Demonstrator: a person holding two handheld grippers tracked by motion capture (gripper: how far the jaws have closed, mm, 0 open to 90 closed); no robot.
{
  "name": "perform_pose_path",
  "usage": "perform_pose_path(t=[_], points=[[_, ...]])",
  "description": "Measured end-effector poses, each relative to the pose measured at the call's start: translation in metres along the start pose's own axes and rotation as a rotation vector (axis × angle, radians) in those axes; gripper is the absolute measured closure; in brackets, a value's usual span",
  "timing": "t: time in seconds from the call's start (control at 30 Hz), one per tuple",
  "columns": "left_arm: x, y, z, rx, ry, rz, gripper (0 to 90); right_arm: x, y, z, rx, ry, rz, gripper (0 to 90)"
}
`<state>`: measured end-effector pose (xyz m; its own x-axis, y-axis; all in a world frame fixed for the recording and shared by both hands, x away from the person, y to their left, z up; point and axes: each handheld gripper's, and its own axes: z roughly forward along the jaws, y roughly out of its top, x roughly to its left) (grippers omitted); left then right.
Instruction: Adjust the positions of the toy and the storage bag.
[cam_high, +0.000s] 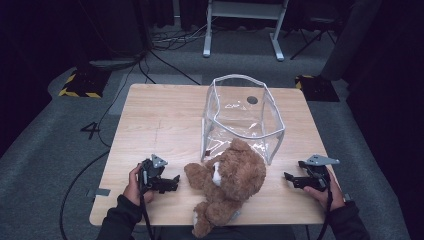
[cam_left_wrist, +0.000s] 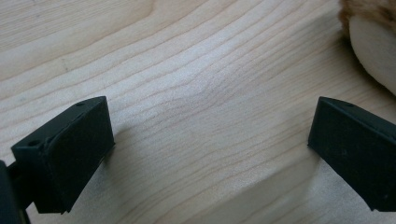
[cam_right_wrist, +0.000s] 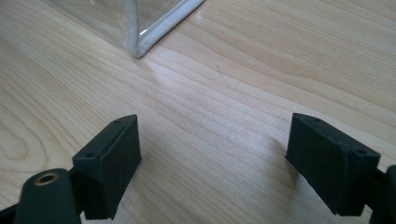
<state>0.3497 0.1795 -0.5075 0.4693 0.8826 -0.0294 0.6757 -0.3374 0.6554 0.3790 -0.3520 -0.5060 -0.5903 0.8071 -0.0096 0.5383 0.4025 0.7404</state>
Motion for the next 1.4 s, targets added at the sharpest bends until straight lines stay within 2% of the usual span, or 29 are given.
perform_pose_path(t=[0.3,0.4,0.47,0.53,0.6,0.63,0.67,0.73,0.8,0.9,1.03,1.17,1.33,1.4], points=[[0.004,-0.002,-0.002,-0.003,-0.03,0.042,0.4,-0.001,0.0,0.0,0.0,0.004,-0.001,17.1],[0.003,-0.003,-0.003,-0.002,-0.023,0.035,0.5,-0.001,0.0,0.0,0.003,0.005,-0.003,16.6],[0.003,-0.006,-0.005,-0.001,-0.039,0.044,0.7,-0.001,0.001,0.001,0.003,0.006,-0.004,16.6],[0.003,-0.006,-0.007,0.002,-0.038,0.039,4.4,-0.001,0.001,0.001,0.003,0.006,-0.004,16.6],[0.002,-0.006,-0.01,0.001,-0.039,0.042,12.1,-0.001,0.001,0.001,0.002,0.007,-0.005,16.6],[0.002,-0.006,-0.011,-0.006,-0.045,0.043,12.1,-0.001,0.001,0.001,0.002,0.007,-0.005,16.6],[0.002,-0.005,-0.012,-0.001,-0.04,0.048,18.5,-0.001,0.001,0.001,0.001,0.009,-0.005,16.6],[0.002,-0.004,-0.014,-0.001,-0.041,0.053,16.1,-0.002,0.0,0.001,0.0,0.01,-0.006,16.6],[0.002,-0.004,-0.019,-0.02,-0.057,0.056,18.2,-0.002,0.001,0.001,0.0,0.011,-0.007,16.5],[0.0,-0.002,-0.03,-0.058,-0.058,0.073,17.0,-0.002,0.001,0.001,0.0,0.011,-0.007,16.6],[-0.003,0.0,-0.036,-0.059,-0.054,0.079,17.1,-0.002,0.001,0.001,0.0,0.011,-0.007,16.6],[-0.006,0.003,-0.043,-0.065,-0.058,0.111,16.7,-0.002,0.001,0.001,0.0,0.011,-0.007,16.5],[-0.008,0.007,-0.054,-0.098,-0.055,0.123,17.1,-0.002,0.001,0.001,0.0,0.011,-0.007,16.5],[-0.009,0.009,-0.061,-0.117,-0.066,0.126,17.2,-0.002,0.001,0.001,0.0,0.011,-0.007,16.5]])
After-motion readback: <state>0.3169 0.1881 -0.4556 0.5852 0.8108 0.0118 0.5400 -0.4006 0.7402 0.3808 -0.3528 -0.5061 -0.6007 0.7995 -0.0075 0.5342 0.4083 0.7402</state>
